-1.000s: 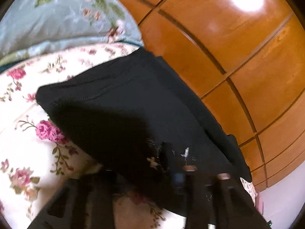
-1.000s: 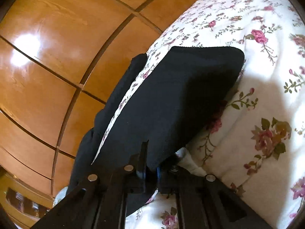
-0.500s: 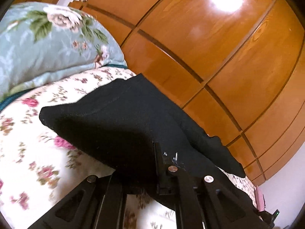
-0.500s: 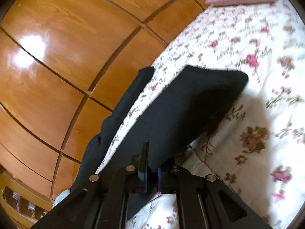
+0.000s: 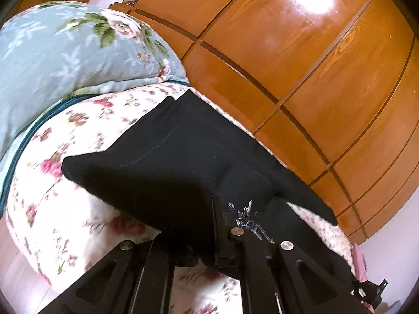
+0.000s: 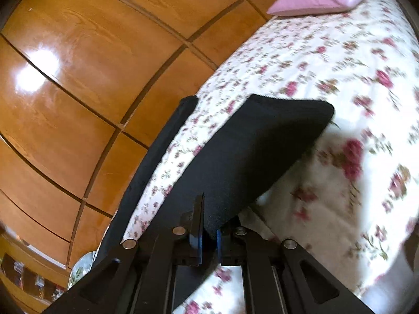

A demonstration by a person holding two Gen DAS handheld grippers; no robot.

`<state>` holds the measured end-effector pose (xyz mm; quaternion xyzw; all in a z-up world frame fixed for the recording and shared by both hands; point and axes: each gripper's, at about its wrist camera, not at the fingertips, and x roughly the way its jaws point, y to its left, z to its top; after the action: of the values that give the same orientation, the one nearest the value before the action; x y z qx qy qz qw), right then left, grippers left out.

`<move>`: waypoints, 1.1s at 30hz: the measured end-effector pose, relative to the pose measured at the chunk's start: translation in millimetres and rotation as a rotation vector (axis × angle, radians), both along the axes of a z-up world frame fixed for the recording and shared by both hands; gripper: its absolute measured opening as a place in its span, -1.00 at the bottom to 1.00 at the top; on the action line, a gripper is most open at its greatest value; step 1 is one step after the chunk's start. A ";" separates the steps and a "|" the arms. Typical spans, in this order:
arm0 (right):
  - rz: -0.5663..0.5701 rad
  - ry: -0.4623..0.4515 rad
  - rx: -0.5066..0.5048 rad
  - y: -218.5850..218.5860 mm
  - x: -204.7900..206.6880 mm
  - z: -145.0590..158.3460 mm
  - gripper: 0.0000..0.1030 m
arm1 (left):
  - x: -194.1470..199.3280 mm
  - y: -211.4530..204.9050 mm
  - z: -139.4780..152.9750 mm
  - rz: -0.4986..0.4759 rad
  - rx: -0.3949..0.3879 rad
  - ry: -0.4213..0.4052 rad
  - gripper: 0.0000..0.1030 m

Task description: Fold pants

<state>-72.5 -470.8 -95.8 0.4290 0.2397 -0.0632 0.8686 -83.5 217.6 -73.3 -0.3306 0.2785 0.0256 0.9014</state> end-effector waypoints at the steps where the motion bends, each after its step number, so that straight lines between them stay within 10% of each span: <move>1: -0.003 0.012 -0.002 0.2 -1.1 -4.2 -0.86 | -1.0 -1.1 -6.7 0.001 0.011 0.019 -0.87; 13: -0.038 0.050 0.031 -15.8 9.6 -19.7 -0.76 | 15.3 37.0 -26.9 0.097 -0.111 0.034 -0.44; 15: -0.042 0.048 0.023 -19.1 11.7 -16.6 -0.78 | 13.1 45.4 -22.6 0.146 -0.076 0.045 -0.87; 19: -0.063 0.011 -0.125 -12.6 4.2 8.4 -0.81 | 2.9 37.2 -12.7 0.139 0.036 0.059 -0.85; 26: -0.115 0.097 -0.063 -21.3 -2.9 -10.3 -0.63 | -30.3 49.9 -8.5 0.364 0.050 0.130 -0.49; 30: -0.308 0.117 -0.177 -27.0 -26.0 16.1 -0.06 | -51.3 45.8 33.1 0.535 0.181 0.031 -0.48; 33: -0.405 0.058 -0.244 -31.1 -42.2 42.0 -0.05 | -32.6 26.1 59.7 0.471 0.258 -0.063 -0.21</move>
<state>-114.7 -501.9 -53.8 0.3582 0.1643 -0.2769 0.8764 -116.2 243.6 -13.6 -0.2691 0.1601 0.2595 0.9136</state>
